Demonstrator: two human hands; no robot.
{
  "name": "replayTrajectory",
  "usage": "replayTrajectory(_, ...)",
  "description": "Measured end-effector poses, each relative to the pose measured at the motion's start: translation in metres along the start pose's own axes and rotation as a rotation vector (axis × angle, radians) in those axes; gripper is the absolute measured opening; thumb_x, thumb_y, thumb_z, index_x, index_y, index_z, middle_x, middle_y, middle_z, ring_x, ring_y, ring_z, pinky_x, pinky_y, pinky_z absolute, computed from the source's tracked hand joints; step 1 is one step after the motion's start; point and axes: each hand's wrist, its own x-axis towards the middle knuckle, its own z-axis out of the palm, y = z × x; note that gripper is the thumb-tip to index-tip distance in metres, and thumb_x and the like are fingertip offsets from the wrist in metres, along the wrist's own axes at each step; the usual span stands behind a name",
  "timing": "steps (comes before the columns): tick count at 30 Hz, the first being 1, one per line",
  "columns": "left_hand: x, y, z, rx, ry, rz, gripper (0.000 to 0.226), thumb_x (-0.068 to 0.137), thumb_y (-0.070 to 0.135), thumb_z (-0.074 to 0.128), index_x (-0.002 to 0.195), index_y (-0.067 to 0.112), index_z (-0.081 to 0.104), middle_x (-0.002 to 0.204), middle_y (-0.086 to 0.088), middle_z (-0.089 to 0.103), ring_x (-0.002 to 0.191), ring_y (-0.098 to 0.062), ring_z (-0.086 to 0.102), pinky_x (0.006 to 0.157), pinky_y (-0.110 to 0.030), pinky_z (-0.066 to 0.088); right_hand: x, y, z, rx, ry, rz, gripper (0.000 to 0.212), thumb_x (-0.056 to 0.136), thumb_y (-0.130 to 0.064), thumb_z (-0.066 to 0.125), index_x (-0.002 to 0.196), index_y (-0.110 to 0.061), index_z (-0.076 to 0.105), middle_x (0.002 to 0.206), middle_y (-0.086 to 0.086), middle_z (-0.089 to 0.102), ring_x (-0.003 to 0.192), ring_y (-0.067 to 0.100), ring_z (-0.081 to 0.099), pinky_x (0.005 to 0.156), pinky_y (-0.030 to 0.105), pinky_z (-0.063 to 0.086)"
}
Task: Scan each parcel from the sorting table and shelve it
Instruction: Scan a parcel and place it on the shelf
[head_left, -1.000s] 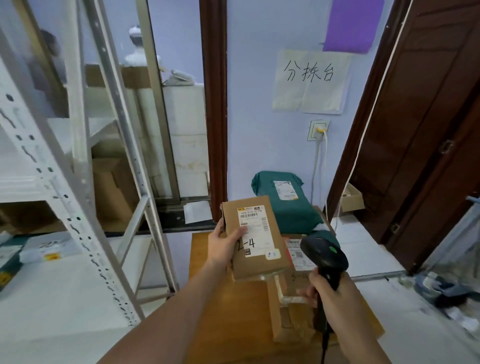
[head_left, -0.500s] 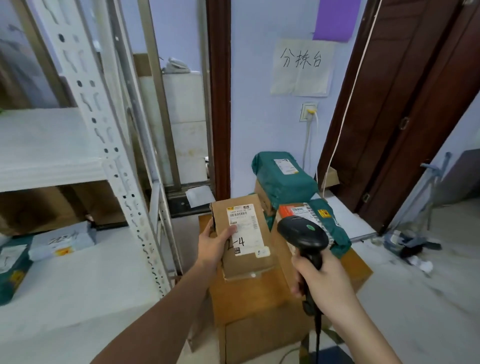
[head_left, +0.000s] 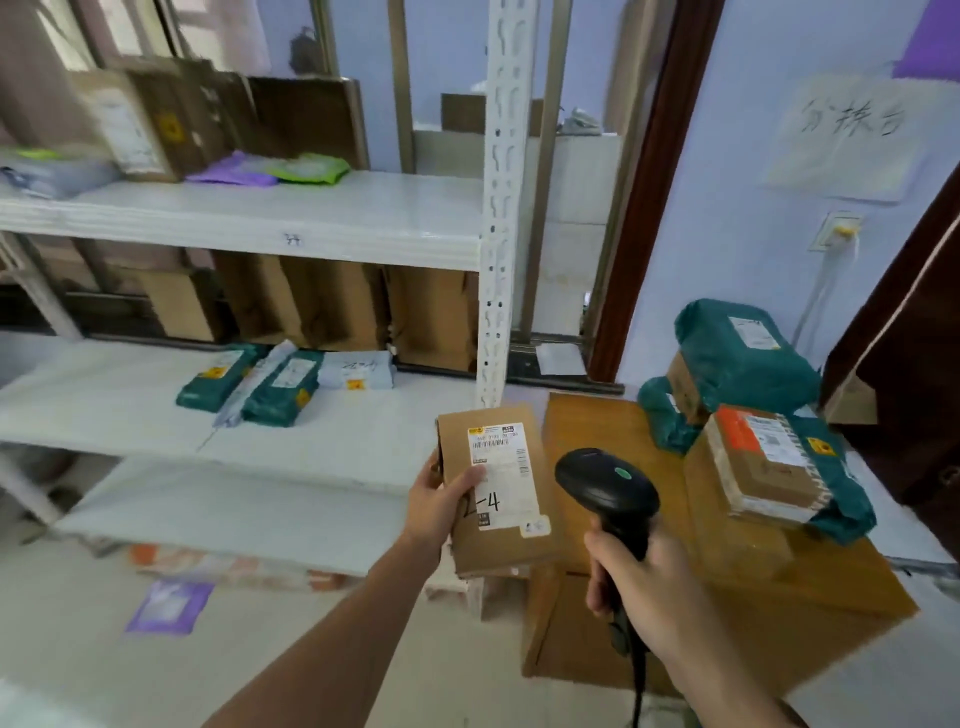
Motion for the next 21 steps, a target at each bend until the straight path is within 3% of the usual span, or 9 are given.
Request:
replayTrajectory(7,-0.028,0.045,-0.144,-0.035,0.205,0.087,0.051,0.084,0.016,0.083,0.13,0.027,0.065,0.111,-0.002,0.079,0.1,-0.027,0.077,0.092,-0.051,0.061,-0.002,-0.038,0.112,-0.074,-0.173,-0.084,0.021,0.099,-0.017,0.06,0.087,0.0,0.06,0.055,0.011,0.06,0.051,0.024,0.059,0.06,0.04,0.053)
replayTrajectory(12,-0.032,0.091,-0.256,-0.038,0.327,0.156,0.054,0.083,0.017,0.084,0.132,0.029,0.063,0.108,0.001,0.079,0.096,-0.023,0.078,0.085,-0.045,0.064,0.003,-0.075,0.211,-0.109,-0.228,-0.171,0.011,0.098,-0.016,0.059,0.095,-0.005,0.059,0.055,0.01,0.06,0.053,0.027,0.057,0.064,0.045,0.054)
replayTrajectory(15,-0.033,0.115,-0.317,-0.045,0.358,0.17,0.06,0.082,0.02,0.085,0.135,0.033,0.06,0.111,0.0,0.079,0.097,-0.024,0.078,0.088,-0.049,0.063,0.009,-0.094,0.27,-0.136,-0.253,-0.216,0.01,0.098,-0.017,0.059,0.095,-0.007,0.058,0.055,0.01,0.062,0.053,0.027,0.058,0.066,0.046,0.054)
replayTrajectory(21,-0.02,0.144,-0.411,-0.063,0.447,0.201,0.063,0.082,0.019,0.085,0.137,0.025,0.057,0.115,-0.004,0.077,0.097,-0.025,0.078,0.087,-0.049,0.063,0.023,-0.123,0.359,-0.139,-0.351,-0.252,0.009,0.097,-0.015,0.058,0.095,-0.007,0.058,0.061,0.024,0.062,0.051,0.022,0.056,0.056,0.031,0.052)
